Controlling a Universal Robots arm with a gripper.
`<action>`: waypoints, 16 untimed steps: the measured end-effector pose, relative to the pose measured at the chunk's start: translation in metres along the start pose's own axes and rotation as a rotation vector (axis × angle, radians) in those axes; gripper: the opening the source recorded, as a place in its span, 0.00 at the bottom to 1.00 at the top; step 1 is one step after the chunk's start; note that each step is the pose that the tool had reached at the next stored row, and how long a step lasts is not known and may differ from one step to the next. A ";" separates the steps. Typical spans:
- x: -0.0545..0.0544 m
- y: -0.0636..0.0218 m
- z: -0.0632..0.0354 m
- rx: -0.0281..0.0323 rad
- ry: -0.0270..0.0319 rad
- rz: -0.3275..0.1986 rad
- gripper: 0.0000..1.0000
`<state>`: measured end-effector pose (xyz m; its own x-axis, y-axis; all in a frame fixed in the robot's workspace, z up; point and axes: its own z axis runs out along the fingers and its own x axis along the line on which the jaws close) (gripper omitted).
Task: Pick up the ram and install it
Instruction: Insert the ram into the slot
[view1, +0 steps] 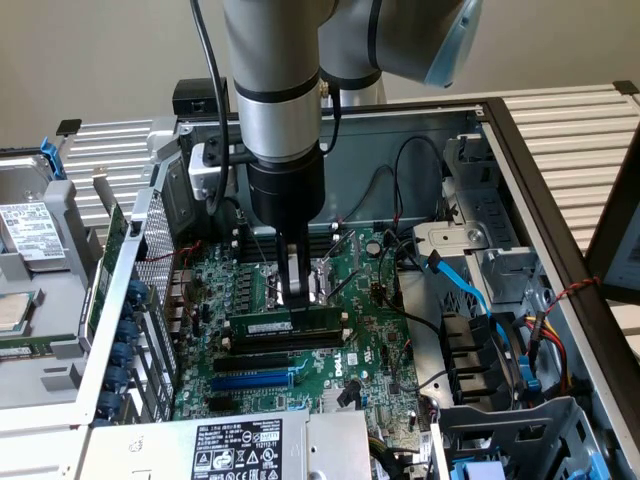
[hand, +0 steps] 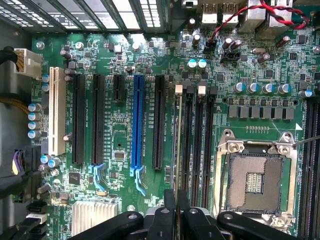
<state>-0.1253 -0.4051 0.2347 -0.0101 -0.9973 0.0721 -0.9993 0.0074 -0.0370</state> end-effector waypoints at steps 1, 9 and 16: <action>0.000 0.0000 0.0001 0.0001 0.0000 0.000 0.13; 0.000 0.0005 0.0013 0.0002 -0.0001 0.000 0.13; 0.000 0.0010 0.0030 0.0010 0.0000 0.000 0.13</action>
<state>-0.1261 -0.4049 0.2316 -0.0104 -0.9973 0.0721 -0.9992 0.0076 -0.0380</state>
